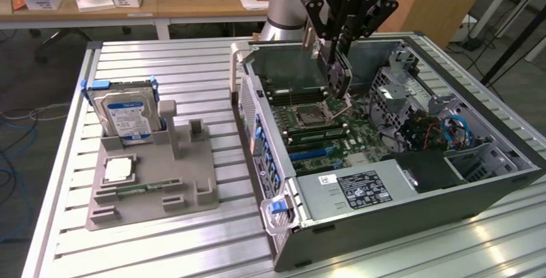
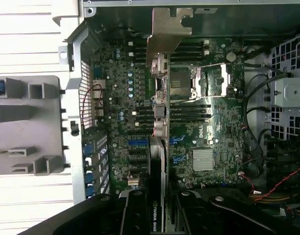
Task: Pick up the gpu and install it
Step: 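Insert the gpu into the slot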
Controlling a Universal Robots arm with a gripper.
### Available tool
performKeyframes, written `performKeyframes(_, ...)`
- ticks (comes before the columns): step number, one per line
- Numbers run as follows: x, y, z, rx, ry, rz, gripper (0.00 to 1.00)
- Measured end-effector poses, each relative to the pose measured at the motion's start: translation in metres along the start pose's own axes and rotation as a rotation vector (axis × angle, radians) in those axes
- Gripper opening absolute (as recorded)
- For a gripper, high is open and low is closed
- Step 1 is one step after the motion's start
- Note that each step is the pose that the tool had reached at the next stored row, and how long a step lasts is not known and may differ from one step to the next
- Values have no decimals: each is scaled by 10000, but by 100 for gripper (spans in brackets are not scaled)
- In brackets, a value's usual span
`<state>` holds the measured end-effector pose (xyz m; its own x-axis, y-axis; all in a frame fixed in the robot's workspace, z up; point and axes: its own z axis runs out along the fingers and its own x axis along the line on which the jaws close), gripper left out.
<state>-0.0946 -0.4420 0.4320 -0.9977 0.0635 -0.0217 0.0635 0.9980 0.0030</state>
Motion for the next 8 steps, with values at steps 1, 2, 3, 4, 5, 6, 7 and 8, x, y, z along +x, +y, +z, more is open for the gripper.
performKeyframes(1, 0, 0, 0, -1, 0, -22, 26)
performKeyframes(2, 0, 0, 0, -1, 0, -47, 26)
performKeyframes(3, -2, 0, 0, -2, 0, -80, 26)
performKeyframes(4, -7, 0, 0, -3, 0, -106, 26)
performKeyframes(5, -14, 1, 0, -3, 1, -128, 26)
performKeyframes(6, -24, 2, 0, -3, 1, -149, 26)
performKeyframes(7, -37, 3, 1, -5, 1, -173, 26)
performKeyframes(8, -54, 4, 2, -5, 1, -195, 26)
